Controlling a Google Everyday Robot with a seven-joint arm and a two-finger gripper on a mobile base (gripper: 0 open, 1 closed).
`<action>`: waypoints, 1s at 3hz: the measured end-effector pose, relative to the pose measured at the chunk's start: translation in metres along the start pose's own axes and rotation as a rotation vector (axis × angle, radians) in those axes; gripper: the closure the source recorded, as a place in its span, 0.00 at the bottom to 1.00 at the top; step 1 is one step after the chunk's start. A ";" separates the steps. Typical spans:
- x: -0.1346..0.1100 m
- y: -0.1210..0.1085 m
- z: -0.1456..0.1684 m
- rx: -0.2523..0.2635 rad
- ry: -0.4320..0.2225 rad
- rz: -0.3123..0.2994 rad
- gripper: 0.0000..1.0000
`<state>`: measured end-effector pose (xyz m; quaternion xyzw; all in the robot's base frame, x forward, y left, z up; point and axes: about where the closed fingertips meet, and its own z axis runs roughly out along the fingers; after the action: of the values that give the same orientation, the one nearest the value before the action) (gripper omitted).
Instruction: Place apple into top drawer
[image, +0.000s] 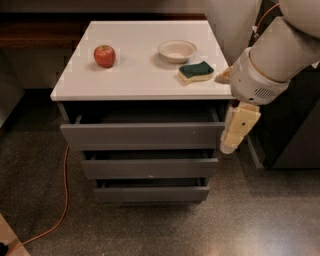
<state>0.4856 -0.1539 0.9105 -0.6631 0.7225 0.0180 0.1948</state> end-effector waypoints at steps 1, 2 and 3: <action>-0.013 -0.005 0.026 -0.013 -0.040 -0.051 0.00; -0.027 -0.007 0.055 -0.028 -0.067 -0.073 0.00; -0.034 -0.009 0.079 -0.019 -0.077 -0.069 0.00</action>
Offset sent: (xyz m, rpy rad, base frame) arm 0.0369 0.0646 -0.0702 0.0776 0.0067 0.1195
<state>0.5166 -0.0998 0.8502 -0.6883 0.6909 0.0434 0.2166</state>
